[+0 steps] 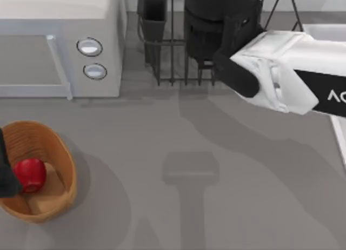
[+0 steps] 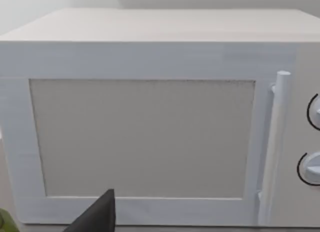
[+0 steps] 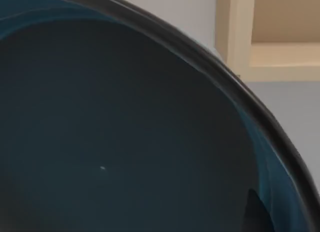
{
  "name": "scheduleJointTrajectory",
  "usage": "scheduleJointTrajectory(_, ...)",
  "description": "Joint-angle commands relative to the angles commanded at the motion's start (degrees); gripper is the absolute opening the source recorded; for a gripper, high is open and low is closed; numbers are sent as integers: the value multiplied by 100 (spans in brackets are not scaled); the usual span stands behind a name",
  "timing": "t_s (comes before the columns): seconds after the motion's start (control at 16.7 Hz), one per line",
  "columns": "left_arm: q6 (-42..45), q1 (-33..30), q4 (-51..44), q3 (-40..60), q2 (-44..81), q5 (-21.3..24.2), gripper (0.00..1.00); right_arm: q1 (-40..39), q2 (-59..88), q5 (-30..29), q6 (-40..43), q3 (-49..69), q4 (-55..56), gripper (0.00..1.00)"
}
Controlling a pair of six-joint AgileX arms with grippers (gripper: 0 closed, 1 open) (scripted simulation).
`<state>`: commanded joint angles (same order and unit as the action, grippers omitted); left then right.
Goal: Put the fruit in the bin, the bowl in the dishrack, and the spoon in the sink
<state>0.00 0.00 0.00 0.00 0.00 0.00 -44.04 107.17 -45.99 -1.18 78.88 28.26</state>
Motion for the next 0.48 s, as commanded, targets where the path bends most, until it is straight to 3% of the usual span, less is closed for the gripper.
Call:
scheduleJointTrajectory(0.24,0,0,0,0,0,0,100,658,861,663,17,-212,1029,0)
scheduleJointTrajectory(0.48,0,0,0,0,0,0,100,783,997,788,16,-250,1189,0)
